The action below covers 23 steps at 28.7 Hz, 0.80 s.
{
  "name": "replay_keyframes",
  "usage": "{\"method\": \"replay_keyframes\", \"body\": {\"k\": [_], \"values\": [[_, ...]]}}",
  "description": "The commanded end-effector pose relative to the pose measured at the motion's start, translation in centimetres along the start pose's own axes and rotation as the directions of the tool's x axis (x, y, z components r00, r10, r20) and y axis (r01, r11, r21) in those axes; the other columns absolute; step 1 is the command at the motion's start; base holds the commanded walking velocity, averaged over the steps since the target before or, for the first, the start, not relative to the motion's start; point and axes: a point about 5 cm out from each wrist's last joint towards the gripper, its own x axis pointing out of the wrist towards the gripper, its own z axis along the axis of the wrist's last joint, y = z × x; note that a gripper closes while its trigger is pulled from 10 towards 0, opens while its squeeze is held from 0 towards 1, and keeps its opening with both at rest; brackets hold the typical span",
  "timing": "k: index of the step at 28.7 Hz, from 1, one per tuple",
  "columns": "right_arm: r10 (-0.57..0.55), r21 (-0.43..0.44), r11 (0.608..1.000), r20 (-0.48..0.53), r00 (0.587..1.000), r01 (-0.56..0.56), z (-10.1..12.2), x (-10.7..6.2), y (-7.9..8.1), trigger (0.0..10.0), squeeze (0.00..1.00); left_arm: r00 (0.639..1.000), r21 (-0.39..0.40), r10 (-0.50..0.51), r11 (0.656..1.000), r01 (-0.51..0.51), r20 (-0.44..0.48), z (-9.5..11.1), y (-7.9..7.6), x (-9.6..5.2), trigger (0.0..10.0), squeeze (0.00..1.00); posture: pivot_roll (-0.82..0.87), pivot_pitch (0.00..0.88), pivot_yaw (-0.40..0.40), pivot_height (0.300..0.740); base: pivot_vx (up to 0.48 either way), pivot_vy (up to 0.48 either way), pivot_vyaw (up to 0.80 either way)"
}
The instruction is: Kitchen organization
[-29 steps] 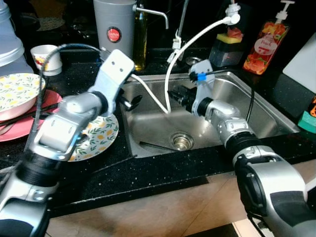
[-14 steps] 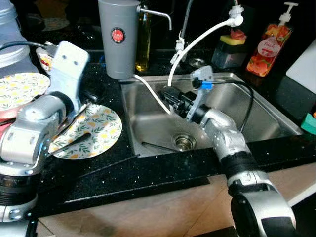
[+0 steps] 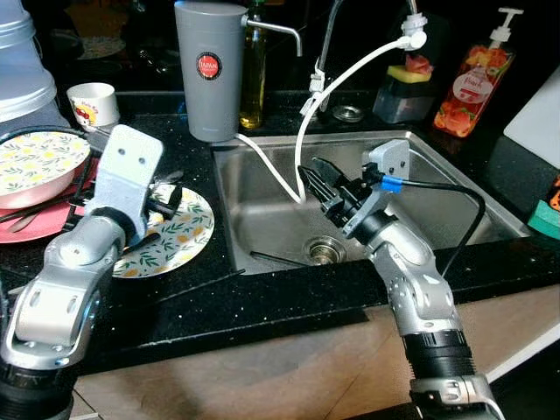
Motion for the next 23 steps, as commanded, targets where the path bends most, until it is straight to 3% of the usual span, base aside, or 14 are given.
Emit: {"method": "replay_keyframes", "body": {"k": [1,4,7,19,20,22,23], "values": [[-0.007,0.004,1.0,-0.008,1.0,0.007,0.1,-0.3,0.1,10.0,0.0,1.0,0.008,0.021,1.0,-0.02,-0.016,-0.1,0.3,-0.4,10.0,0.0,0.0,0.093,-0.042,0.74,0.0,0.0,0.0],[-0.01,0.006,1.0,-0.017,1.0,0.01,0.3,-0.6,0.2,10.0,0.0,0.997,0.076,-0.076,0.994,0.077,-0.018,-0.1,-0.7,-0.9,10.0,0.0,-0.01,0.102,-0.049,0.74,0.0,0.0,0.0],[-0.012,0.012,1.0,-0.027,1.0,0.012,0.5,-0.7,0.2,10.0,0.0,0.996,0.133,-0.067,0.988,0.073,-0.051,-0.3,-0.4,-1.2,10.0,0.0,-0.01,0.107,-0.054,0.74,0.0,0.0,0.0],[0.003,0.038,0.999,-0.064,0.998,-0.001,0.7,-1.0,0.6,10.0,0.0,0.99,0.089,-0.047,0.994,0.06,-0.136,-1.3,-0.3,-1.6,10.0,0.0,-0.01,0.119,-0.06,0.74,0.0,0.0,0.0],[0.01,0.043,0.999,-0.079,0.997,-0.007,0.6,-1.1,0.6,10.0,0.0,0.985,0.036,-0.087,0.995,0.093,-0.151,-1.1,-0.6,-1.7,10.0,0.0,-0.01,0.119,-0.064,0.74,0.0,0.0,0.0],[0.014,0.044,0.999,-0.086,0.996,-0.01,0.6,-1.1,0.6,10.0,0.0,0.98,0.031,-0.108,0.993,0.115,-0.167,-1.1,-0.7,-1.8,10.0,0.0,-0.01,0.119,-0.064,0.74,0.0,0.0,0.0],[0.026,0.043,0.999,-0.095,0.995,-0.022,0.6,-1.2,0.6,10.0,0.0,0.968,0.075,-0.134,0.985,0.153,-0.213,-1.1,-0.6,-2.0,10.0,0.0,-0.01,0.118,-0.064,0.74,0.0,0.0,0.0]]}}
